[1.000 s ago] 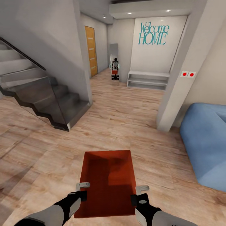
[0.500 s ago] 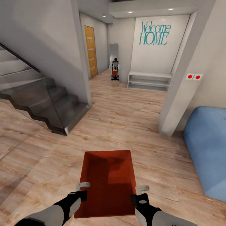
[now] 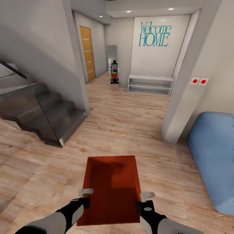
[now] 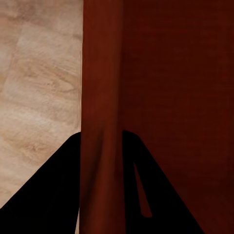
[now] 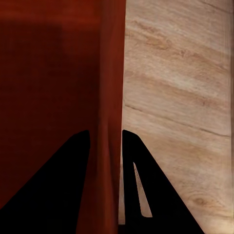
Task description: Move the two storage containers from the living room to the garage. In the garage, place one container on the floor and stack the other container on top of it (either order is fine).
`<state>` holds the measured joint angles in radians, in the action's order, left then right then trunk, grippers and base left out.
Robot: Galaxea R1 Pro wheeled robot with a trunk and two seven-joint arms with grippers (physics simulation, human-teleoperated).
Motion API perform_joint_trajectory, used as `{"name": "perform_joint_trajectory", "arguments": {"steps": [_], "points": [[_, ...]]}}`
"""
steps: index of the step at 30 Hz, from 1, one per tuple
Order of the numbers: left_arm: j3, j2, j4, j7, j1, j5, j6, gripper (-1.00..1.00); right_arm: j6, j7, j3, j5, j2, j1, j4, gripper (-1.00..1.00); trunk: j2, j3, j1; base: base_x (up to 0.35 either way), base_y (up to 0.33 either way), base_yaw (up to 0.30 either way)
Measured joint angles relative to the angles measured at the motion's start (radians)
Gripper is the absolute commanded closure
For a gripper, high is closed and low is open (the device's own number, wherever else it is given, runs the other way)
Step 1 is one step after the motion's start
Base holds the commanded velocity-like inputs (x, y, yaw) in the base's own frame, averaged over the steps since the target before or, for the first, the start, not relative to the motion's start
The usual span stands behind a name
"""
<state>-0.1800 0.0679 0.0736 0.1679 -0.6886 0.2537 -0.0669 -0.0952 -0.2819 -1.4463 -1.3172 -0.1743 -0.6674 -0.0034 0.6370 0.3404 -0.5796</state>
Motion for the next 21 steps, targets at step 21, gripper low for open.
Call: {"name": "perform_joint_trajectory", "arguments": {"steps": [21], "points": [[0.000, 0.000, 0.000, 0.000, 0.000, -0.001, -0.001, 1.00, 0.001, 0.000, 0.001, 0.000, 0.000, 0.000, 0.000, 1.00, 0.000, 0.000, 0.000, 0.323, 0.000, -0.046]]}}
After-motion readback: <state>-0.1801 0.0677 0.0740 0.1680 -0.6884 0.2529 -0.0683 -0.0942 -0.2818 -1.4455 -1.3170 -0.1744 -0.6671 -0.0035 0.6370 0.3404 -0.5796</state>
